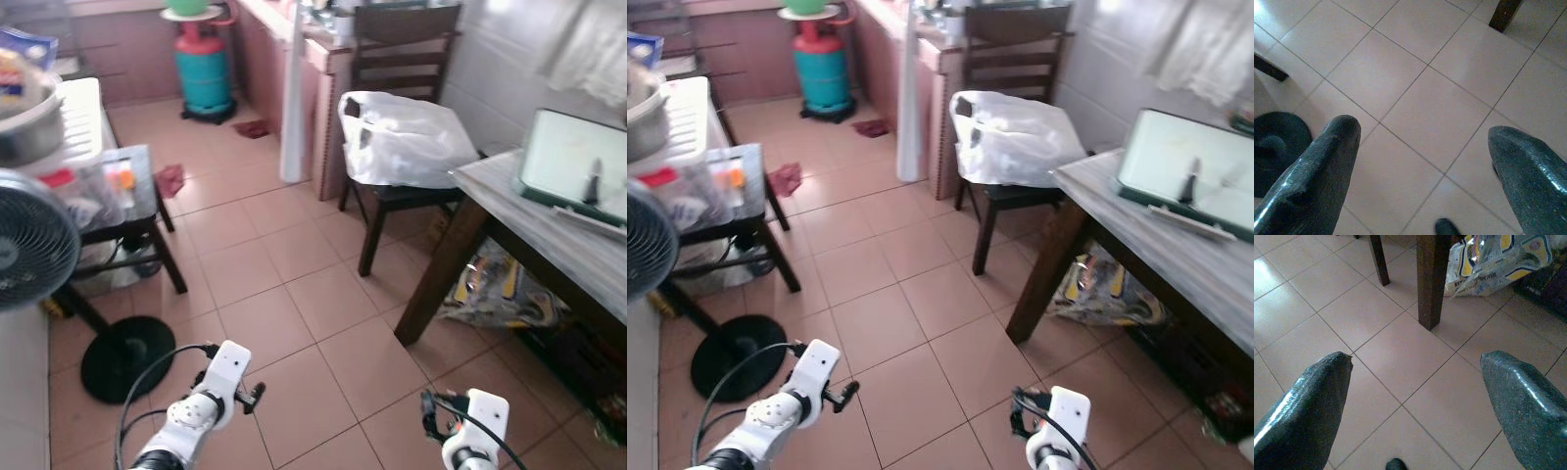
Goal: Setting the table
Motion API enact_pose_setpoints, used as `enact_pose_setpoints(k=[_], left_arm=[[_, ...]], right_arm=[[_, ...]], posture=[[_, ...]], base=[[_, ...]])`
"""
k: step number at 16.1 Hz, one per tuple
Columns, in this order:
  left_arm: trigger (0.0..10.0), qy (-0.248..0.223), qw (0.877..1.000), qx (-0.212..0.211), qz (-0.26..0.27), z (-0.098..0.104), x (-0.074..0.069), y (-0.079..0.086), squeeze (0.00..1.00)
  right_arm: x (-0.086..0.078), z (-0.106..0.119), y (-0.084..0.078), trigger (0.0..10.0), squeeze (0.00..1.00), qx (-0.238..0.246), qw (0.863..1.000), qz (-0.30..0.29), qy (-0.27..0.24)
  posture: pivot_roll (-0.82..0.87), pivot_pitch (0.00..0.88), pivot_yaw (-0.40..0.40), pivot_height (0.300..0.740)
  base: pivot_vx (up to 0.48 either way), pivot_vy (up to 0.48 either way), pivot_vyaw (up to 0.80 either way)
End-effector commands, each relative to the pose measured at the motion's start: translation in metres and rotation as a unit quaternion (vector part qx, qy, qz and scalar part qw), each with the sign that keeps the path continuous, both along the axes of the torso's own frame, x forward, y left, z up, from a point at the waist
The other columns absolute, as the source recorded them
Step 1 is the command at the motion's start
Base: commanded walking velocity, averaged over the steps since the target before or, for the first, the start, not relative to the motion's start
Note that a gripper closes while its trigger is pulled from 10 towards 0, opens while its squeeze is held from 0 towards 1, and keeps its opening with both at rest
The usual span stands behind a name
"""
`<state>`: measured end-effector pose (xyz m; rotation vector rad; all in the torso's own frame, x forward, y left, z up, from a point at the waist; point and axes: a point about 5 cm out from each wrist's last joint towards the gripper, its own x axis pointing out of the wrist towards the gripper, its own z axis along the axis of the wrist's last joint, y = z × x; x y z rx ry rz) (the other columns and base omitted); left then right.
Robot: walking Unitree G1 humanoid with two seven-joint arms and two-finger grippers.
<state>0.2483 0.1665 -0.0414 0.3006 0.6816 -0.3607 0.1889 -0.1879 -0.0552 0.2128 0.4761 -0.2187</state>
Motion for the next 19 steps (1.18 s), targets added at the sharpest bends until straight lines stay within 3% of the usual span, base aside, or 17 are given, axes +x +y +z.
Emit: enact_pose_setpoints(k=[1, 4, 13, 19], left_arm=[[10.0, -0.002, 1.000, 0.011, -0.018, 0.002, 0.002, 0.002, 0.00], [10.0, -0.013, 0.999, 0.022, -0.029, 0.010, 0.011, 0.013, 0.00], [10.0, -0.024, 1.000, 0.014, -0.004, 0.009, 0.012, 0.004, 0.00], [10.0, -0.037, 0.997, 0.050, -0.037, 0.011, 0.013, 0.006, 0.00]], right_arm=[[-0.001, -0.002, 0.002, 10.0, 0.00, 0.010, 1.000, -0.018, 0.005], [-0.005, -0.005, 0.014, 10.0, 0.00, 0.030, 0.999, -0.032, 0.012], [-0.004, -0.003, -0.001, 10.0, 0.00, 0.004, 1.000, -0.002, 0.015], [-0.001, -0.004, 0.010, 10.0, 0.00, 0.018, 1.000, -0.002, 0.019]], posture=[[0.17, 0.041, 0.025, 0.740], [0.17, 0.034, 0.061, 0.740], [0.17, 0.046, -0.028, 0.740], [0.19, 0.039, 0.016, 0.740]], base=[[0.000, 0.000, -0.78], [0.000, 0.000, -0.78], [0.000, 0.000, -0.78], [0.000, 0.000, -0.77]])
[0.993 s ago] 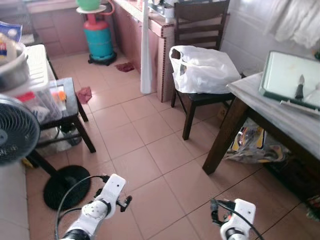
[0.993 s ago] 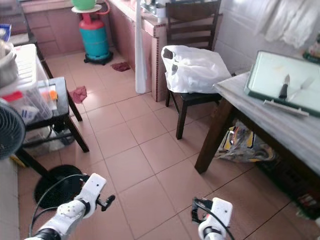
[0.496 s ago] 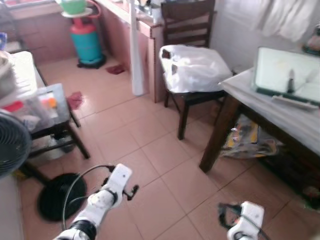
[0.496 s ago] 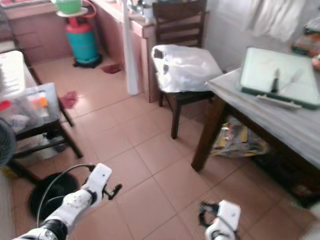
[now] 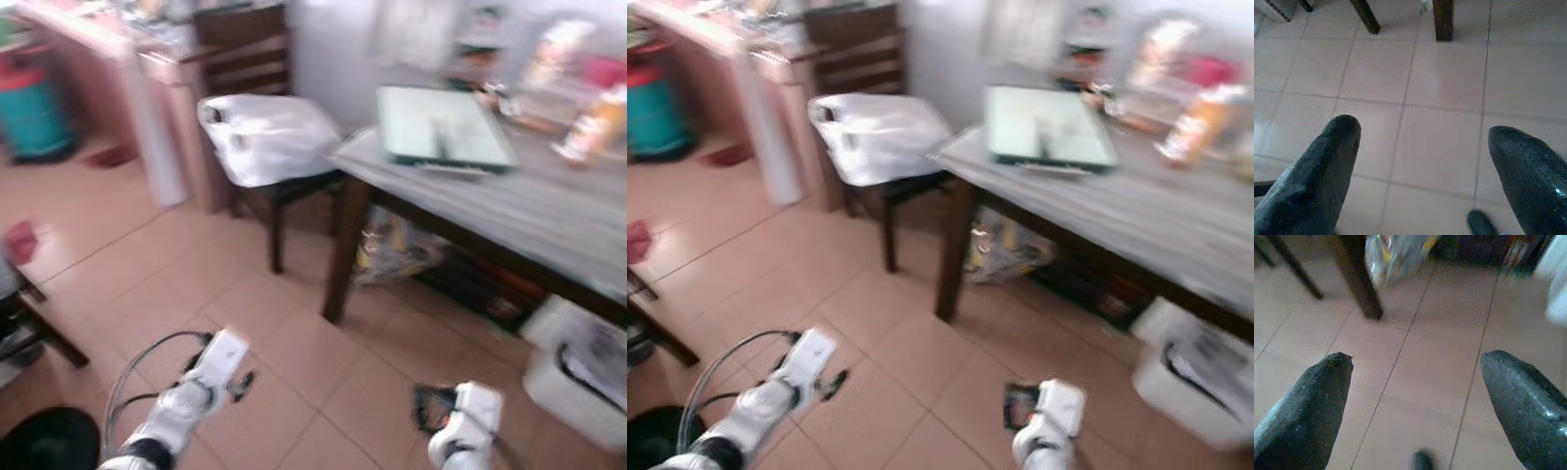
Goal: Setting the table
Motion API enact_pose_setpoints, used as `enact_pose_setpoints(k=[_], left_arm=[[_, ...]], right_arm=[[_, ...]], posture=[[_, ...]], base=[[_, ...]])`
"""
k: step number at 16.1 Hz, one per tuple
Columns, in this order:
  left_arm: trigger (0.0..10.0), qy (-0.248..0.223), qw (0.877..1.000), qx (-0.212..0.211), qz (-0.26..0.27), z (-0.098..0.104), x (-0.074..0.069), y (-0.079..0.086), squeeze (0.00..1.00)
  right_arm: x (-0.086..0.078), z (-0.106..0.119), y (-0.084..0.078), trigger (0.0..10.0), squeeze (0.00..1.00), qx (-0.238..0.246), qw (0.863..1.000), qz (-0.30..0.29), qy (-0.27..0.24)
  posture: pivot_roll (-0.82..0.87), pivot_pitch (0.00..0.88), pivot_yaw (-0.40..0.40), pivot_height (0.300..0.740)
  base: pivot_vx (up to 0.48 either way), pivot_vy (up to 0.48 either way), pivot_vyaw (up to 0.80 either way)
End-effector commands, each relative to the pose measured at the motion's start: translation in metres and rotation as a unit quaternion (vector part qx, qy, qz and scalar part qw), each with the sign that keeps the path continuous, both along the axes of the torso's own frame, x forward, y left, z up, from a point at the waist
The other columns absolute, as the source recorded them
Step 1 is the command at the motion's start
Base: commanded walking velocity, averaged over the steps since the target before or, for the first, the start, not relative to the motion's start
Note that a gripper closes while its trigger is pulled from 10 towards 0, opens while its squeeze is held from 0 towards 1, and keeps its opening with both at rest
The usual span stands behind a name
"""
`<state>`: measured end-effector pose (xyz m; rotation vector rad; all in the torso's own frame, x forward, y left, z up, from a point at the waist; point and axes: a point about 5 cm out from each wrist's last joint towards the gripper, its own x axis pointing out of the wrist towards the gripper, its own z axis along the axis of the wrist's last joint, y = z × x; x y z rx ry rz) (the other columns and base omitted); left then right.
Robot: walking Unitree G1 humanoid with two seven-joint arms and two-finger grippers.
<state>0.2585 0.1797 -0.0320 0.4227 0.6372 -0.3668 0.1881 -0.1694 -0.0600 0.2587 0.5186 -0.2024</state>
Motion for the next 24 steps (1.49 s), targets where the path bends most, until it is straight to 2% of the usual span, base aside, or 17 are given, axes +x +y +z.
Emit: enact_pose_setpoints(k=[1, 5, 8, 11, 15, 18, 21, 24], left_arm=[[10.0, -0.007, 1.000, 0.008, -0.019, 0.003, 0.006, -0.007, 0.00], [10.0, -0.017, 0.996, 0.048, -0.072, 0.017, 0.020, -0.002, 0.00], [10.0, -0.024, 0.995, 0.064, -0.072, 0.027, 0.030, 0.010, 0.00], [10.0, -0.022, 0.996, 0.056, -0.067, 0.024, 0.028, 0.006, 0.00], [10.0, -0.017, 0.998, 0.025, -0.056, 0.014, 0.017, -0.007, 0.00], [10.0, -0.016, 0.999, 0.015, -0.050, 0.011, 0.015, -0.011, 0.00], [10.0, -0.015, 1.000, -0.007, -0.018, 0.009, 0.012, -0.012, 0.00], [10.0, -0.013, 1.000, -0.009, -0.008, 0.007, 0.009, -0.009, 0.00]], right_arm=[[0.001, 0.000, -0.006, 10.0, 0.00, -0.003, 1.000, -0.014, 0.001], [0.005, 0.000, 0.002, 10.0, 0.00, 0.022, 0.998, -0.065, -0.002], [0.003, -0.003, 0.013, 10.0, 0.00, 0.033, 0.997, -0.064, 0.010], [0.005, -0.003, 0.012, 10.0, 0.00, 0.026, 0.998, -0.049, 0.009], [0.004, -0.003, 0.001, 10.0, 0.00, 0.005, 0.999, -0.030, 0.008], [0.006, -0.001, -0.004, 10.0, 0.00, -0.004, 1.000, -0.017, 0.006], [0.009, 0.001, -0.006, 10.0, 0.00, -0.013, 1.000, 0.003, 0.003], [0.008, 0.001, -0.006, 10.0, 0.00, -0.013, 1.000, 0.009, 0.001]], posture=[[0.19, 0.032, 0.048, 0.740], [0.22, 0.031, 0.156, 0.740], [0.24, 0.035, 0.174, 0.740], [0.23, 0.044, 0.133, 0.740], [0.21, 0.043, 0.072, 0.740], [0.22, 0.038, 0.044, 0.740], [0.22, 0.045, 0.011, 0.740], [0.22, 0.050, -0.003, 0.740]], base=[[0.000, 0.000, -0.77], [0.000, 0.000, -0.38], [0.000, 0.000, 0.00], [0.000, 0.000, 0.00], [0.000, 0.000, 0.00], [0.000, 0.000, 0.00], [0.000, 0.000, 0.00], [0.000, 0.000, 0.00]])
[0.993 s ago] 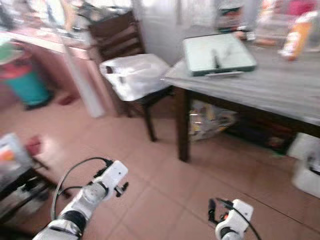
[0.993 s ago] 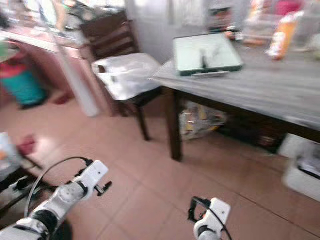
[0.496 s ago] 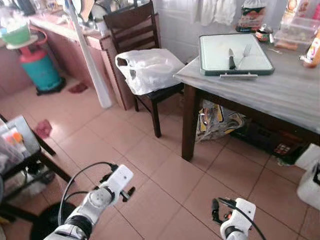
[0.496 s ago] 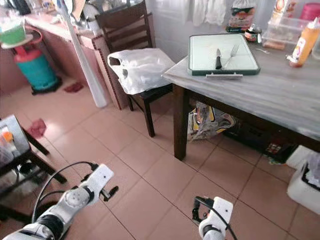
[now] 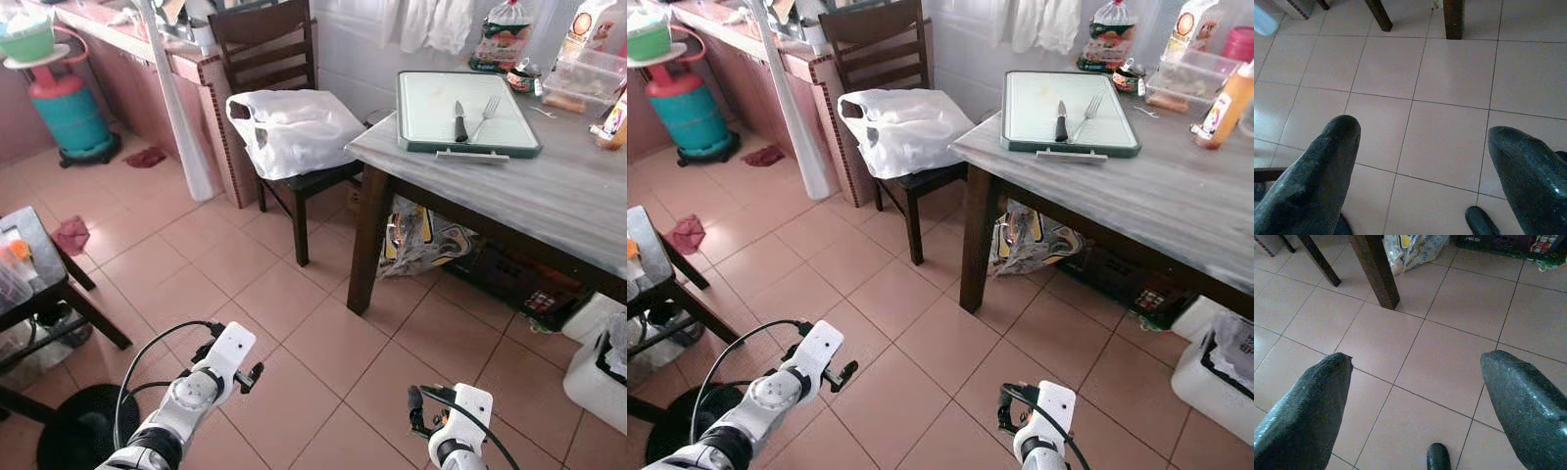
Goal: Setting the table
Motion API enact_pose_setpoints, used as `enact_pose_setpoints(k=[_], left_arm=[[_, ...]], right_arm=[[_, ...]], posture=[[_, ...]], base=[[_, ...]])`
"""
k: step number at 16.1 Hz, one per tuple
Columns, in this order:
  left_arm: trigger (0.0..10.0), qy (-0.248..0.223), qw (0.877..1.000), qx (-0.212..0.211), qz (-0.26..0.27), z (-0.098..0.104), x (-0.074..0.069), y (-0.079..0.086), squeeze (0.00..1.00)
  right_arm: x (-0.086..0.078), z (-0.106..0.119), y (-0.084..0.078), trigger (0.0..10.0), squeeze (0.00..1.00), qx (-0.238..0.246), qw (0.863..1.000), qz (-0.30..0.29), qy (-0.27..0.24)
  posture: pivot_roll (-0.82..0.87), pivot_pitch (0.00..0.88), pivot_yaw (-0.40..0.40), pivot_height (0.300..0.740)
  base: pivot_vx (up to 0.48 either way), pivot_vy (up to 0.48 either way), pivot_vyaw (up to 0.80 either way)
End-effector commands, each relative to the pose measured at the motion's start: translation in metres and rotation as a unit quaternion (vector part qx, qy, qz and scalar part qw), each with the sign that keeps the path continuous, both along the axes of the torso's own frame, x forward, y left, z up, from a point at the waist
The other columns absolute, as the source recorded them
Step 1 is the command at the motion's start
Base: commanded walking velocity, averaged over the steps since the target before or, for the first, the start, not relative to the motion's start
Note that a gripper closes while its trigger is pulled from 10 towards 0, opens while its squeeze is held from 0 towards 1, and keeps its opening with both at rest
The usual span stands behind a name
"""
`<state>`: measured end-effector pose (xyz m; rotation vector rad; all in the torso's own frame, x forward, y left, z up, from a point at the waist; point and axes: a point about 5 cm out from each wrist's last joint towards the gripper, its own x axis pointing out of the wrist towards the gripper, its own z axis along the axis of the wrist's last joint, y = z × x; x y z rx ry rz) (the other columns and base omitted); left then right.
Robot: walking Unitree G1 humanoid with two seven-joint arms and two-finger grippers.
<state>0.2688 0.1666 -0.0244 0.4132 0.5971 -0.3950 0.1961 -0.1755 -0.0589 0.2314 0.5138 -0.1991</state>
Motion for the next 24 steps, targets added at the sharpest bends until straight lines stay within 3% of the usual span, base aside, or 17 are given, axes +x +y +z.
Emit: enact_pose_setpoints(k=[1, 6, 21, 24], left_arm=[[10.0, 0.006, 1.000, 0.004, 0.009, -0.002, -0.003, 0.007, 0.00], [10.0, 0.009, 1.000, 0.009, 0.008, -0.004, -0.008, 0.014, 0.00], [10.0, 0.016, 1.000, -0.021, 0.015, -0.007, -0.010, -0.001, 0.00], [10.0, 0.001, 0.999, -0.046, 0.028, 0.001, 0.000, -0.004, 0.00]], right_arm=[[0.000, 0.000, 0.001, 10.0, 0.00, 0.000, 1.000, 0.006, 0.002], [-0.003, -0.002, 0.002, 10.0, 0.00, 0.005, 1.000, 0.007, 0.006], [-0.010, 0.002, -0.012, 10.0, 0.00, -0.017, 1.000, 0.017, -0.004], [-0.006, 0.013, -0.015, 10.0, 0.00, -0.033, 0.999, 0.022, -0.037]], posture=[[0.22, 0.050, -0.003, 0.740], [0.22, 0.052, -0.011, 0.740], [0.18, 0.065, -0.059, 0.740], [0.17, 0.068, -0.063, 0.740]], base=[[0.000, 0.000, 0.00], [0.000, 0.000, 0.00], [0.000, -0.103, 0.00], [0.000, -0.284, 0.00]])
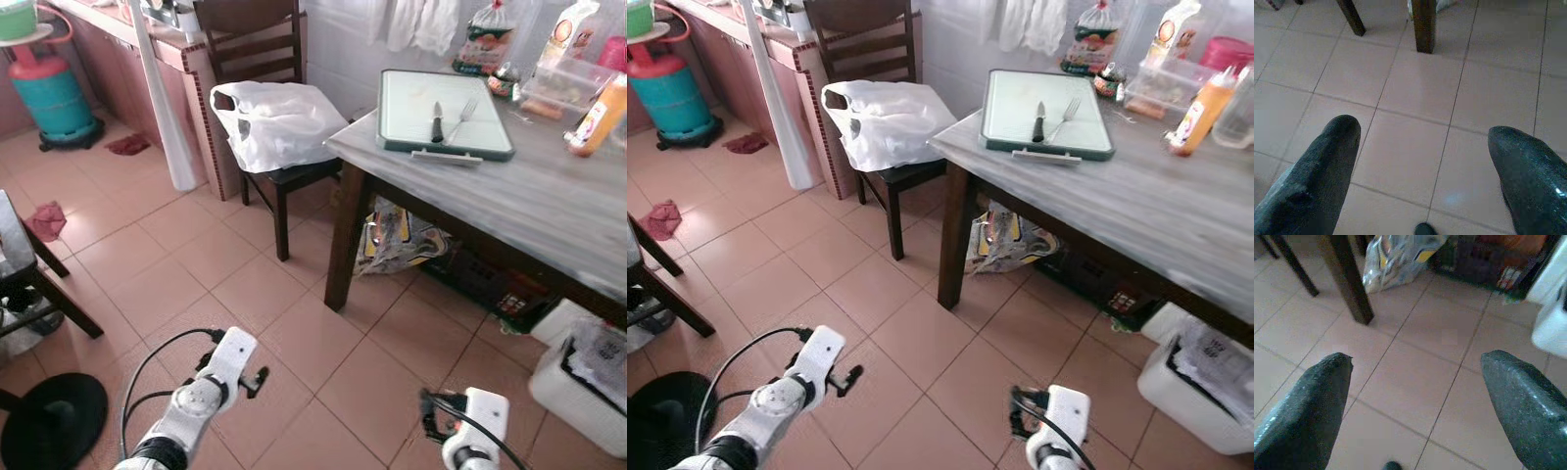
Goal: Setting the table
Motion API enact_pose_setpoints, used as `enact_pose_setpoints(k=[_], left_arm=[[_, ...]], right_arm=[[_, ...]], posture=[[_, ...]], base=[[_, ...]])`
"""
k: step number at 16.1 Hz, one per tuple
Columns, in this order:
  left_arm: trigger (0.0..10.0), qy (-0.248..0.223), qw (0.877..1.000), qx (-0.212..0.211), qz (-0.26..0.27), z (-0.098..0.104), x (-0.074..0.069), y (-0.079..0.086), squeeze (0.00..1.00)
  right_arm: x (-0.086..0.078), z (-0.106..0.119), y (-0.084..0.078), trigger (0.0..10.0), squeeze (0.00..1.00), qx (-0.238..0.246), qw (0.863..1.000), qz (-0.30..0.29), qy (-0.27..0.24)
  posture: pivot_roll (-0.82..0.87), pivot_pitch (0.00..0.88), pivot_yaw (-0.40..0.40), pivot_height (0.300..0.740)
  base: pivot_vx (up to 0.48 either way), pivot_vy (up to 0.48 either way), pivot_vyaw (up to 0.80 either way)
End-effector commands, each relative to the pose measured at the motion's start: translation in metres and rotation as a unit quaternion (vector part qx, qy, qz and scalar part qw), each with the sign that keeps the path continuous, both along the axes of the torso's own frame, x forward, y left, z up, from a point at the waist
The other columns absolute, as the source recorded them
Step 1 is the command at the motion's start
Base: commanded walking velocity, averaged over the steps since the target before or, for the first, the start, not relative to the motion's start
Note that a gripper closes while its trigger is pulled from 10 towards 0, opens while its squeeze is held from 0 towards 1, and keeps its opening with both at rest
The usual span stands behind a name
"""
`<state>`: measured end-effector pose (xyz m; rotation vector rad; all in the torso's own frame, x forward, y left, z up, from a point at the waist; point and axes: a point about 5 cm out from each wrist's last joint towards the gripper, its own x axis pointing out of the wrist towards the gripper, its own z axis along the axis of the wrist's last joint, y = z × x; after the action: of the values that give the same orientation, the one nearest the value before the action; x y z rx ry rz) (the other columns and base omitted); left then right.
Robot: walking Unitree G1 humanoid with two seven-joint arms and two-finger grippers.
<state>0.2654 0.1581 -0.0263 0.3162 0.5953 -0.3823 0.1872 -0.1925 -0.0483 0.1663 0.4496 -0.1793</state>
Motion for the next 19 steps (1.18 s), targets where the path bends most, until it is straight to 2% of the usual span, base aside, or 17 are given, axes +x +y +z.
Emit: enact_pose_setpoints(k=[1, 3, 5, 8, 10, 12, 13, 14, 15, 16, 17, 18, 19], left_arm=[[10.0, -0.012, 1.000, -0.011, 0.009, 0.007, 0.007, 0.004, 0.00], [10.0, -0.044, 0.998, -0.031, 0.028, 0.020, 0.017, 0.010, 0.00], [10.0, -0.049, 0.997, -0.041, 0.048, 0.025, 0.021, 0.015, 0.00], [10.0, -0.063, 0.994, -0.065, 0.067, 0.034, 0.030, 0.016, 0.00], [10.0, -0.086, 0.989, -0.092, 0.081, 0.048, 0.038, 0.012, 0.00], [10.0, -0.162, 0.976, -0.117, 0.082, 0.077, 0.046, 0.013, 0.00], [10.0, -0.175, 0.974, -0.119, 0.081, 0.081, 0.046, 0.014, 0.00], [10.0, -0.236, 0.961, -0.118, 0.081, 0.101, 0.046, 0.018, 0.00], [10.0, -0.294, 0.946, -0.111, 0.079, 0.121, 0.043, 0.022, 0.00], [10.0, -0.316, 0.940, -0.107, 0.076, 0.130, 0.036, 0.024, 0.00], [10.0, -0.330, 0.936, -0.097, 0.076, 0.134, 0.029, 0.025, 0.00], [10.0, -0.324, 0.938, -0.103, 0.068, 0.132, 0.012, 0.028, 0.00], [10.0, -0.317, 0.941, -0.101, 0.064, 0.128, 0.005, 0.031, 0.00]], right_arm=[[0.004, 0.006, 0.002, 10.0, 0.00, -0.004, 1.000, 0.010, -0.015], [0.012, 0.021, 0.001, 10.0, 0.00, -0.011, 0.999, 0.013, -0.050], [0.016, 0.026, 0.002, 10.0, 0.00, -0.012, 0.998, 0.015, -0.060], [0.019, 0.032, 0.005, 10.0, 0.00, -0.013, 0.998, 0.019, -0.067], [0.021, 0.044, 0.007, 10.0, 0.00, -0.013, 0.996, 0.016, -0.081], [0.024, 0.069, 0.007, 10.0, 0.00, -0.030, 0.991, 0.022, -0.127], [0.024, 0.072, 0.007, 10.0, 0.00, -0.033, 0.990, 0.024, -0.132], [0.022, 0.082, 0.006, 10.0, 0.00, -0.040, 0.988, 0.023, -0.146], [0.020, 0.093, 0.004, 10.0, 0.00, -0.051, 0.986, 0.024, -0.159], [0.015, 0.101, 0.002, 10.0, 0.00, -0.059, 0.985, 0.025, -0.163], [0.012, 0.106, 0.002, 10.0, 0.00, -0.065, 0.983, 0.028, -0.168], [0.004, 0.117, 0.002, 10.0, 0.00, -0.073, 0.981, 0.037, -0.175], [0.002, 0.121, 0.002, 10.0, 0.00, -0.077, 0.981, 0.042, -0.176]], posture=[[0.17, 0.068, -0.063, 0.740], [0.17, 0.071, -0.065, 0.740], [0.16, 0.071, -0.067, 0.740], [0.17, 0.074, -0.068, 0.740], [0.17, 0.076, -0.067, 0.740], [0.16, 0.080, -0.063, 0.740], [0.16, 0.080, -0.062, 0.740], [0.16, 0.084, -0.062, 0.740], [0.16, 0.084, -0.064, 0.740], [0.16, 0.085, -0.068, 0.740], [0.16, 0.085, -0.067, 0.740], [0.16, 0.085, -0.067, 0.740], [0.16, 0.088, -0.067, 0.740]], base=[[0.000, -0.247, 0.00], [0.000, 0.000, 0.00], [0.000, 0.000, 0.00], [0.000, 0.000, 0.00], [0.000, 0.000, 0.00], [0.000, 0.000, 0.00], [0.000, 0.000, 0.00], [0.000, 0.000, 0.00], [0.000, 0.000, 0.00], [0.000, 0.000, 0.00], [0.000, 0.000, 0.00], [0.000, 0.000, 0.00], [0.000, 0.000, 0.00]])
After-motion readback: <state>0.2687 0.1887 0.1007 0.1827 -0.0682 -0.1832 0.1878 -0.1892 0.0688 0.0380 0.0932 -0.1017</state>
